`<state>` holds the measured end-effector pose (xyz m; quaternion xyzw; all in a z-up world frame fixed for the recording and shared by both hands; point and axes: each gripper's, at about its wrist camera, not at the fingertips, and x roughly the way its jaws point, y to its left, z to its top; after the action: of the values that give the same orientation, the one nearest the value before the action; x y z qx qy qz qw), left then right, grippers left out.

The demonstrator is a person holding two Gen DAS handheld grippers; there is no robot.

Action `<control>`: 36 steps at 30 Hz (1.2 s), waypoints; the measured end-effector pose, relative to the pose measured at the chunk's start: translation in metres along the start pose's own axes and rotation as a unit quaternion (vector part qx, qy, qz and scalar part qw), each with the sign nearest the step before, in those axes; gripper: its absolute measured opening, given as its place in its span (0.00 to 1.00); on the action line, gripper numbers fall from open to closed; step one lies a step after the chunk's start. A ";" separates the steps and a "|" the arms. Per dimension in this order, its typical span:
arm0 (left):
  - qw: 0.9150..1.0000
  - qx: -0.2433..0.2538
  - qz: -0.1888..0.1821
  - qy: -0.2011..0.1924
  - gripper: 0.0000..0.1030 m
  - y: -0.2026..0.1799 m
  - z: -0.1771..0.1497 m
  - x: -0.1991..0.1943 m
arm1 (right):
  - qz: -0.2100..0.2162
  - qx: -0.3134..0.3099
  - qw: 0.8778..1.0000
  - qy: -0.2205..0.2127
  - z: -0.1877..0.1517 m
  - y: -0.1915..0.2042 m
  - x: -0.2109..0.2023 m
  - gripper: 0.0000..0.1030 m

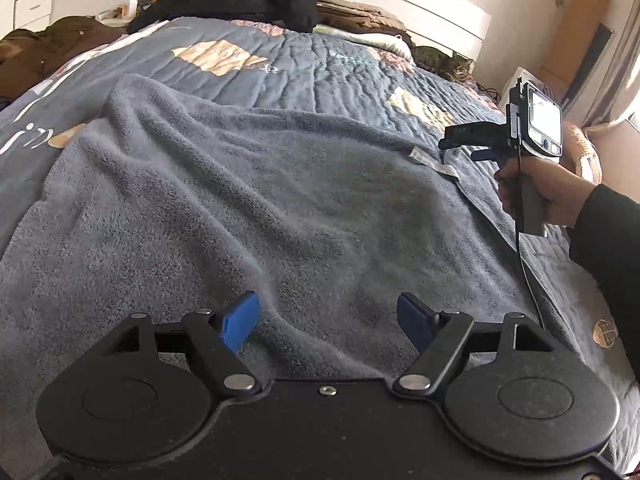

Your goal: Fold clothes

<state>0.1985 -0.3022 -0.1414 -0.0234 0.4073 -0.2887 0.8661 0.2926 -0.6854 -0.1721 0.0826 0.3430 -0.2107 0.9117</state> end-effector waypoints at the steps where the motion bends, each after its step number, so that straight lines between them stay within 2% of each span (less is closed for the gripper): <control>1: 1.000 -0.004 0.001 0.003 0.73 0.002 0.000 0.002 | -0.008 -0.001 1.000 0.004 0.001 -0.001 0.005 0.62; 4: 1.000 -0.005 0.004 0.007 0.73 0.006 0.000 0.003 | -0.029 0.020 0.999 0.032 0.002 -0.009 0.023 0.52; 5: 1.000 -0.006 0.007 0.007 0.73 0.007 0.000 0.003 | -0.031 0.027 0.998 0.039 0.002 -0.012 0.026 0.43; 6: 1.000 -0.008 0.008 0.007 0.73 0.008 0.001 0.003 | -0.035 0.035 0.998 0.043 0.002 -0.016 0.029 0.29; 8: 1.000 -0.015 0.008 0.008 0.73 0.011 0.001 0.004 | -0.042 0.050 0.997 0.050 0.002 -0.023 0.034 0.13; 11: 1.000 -0.016 0.010 0.008 0.73 0.011 0.001 0.003 | -0.034 0.073 0.996 0.043 0.005 -0.038 0.025 0.10; 16: 1.000 -0.014 0.011 0.007 0.73 0.008 0.001 0.003 | -0.056 0.055 0.997 0.015 0.026 -0.062 0.013 0.09; 20: 1.000 -0.006 0.012 0.011 0.73 0.005 0.000 0.005 | -0.085 -0.002 0.996 -0.005 0.039 -0.069 0.017 0.08; 23: 1.000 0.003 0.013 0.015 0.73 0.002 -0.001 0.007 | -0.107 -0.055 0.993 -0.018 0.042 -0.069 0.024 0.15; 26: 1.000 0.009 0.014 0.017 0.74 0.001 -0.002 0.009 | -0.100 -0.058 0.993 -0.005 0.043 -0.073 0.028 0.17; 28: 1.000 0.011 0.012 0.017 0.74 -0.001 -0.002 0.009 | -0.110 -0.067 0.992 -0.006 0.041 -0.076 0.027 0.30; 30: 1.000 0.013 0.011 0.015 0.74 -0.003 -0.002 0.008 | -0.129 -0.069 0.989 -0.011 0.040 -0.083 0.024 0.57; 32: 1.000 0.016 0.009 0.013 0.74 -0.005 -0.001 0.007 | -0.139 -0.060 0.988 -0.016 0.040 -0.095 0.018 0.70; 36: 1.000 0.020 0.005 0.009 0.76 -0.008 0.000 0.006 | -0.178 -0.051 0.982 -0.038 0.046 -0.113 0.001 0.75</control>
<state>0.1977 -0.3122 -0.1428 -0.0010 0.4089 -0.2925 0.8644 0.2702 -0.8008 -0.1389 -0.0347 0.3277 -0.3552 0.8748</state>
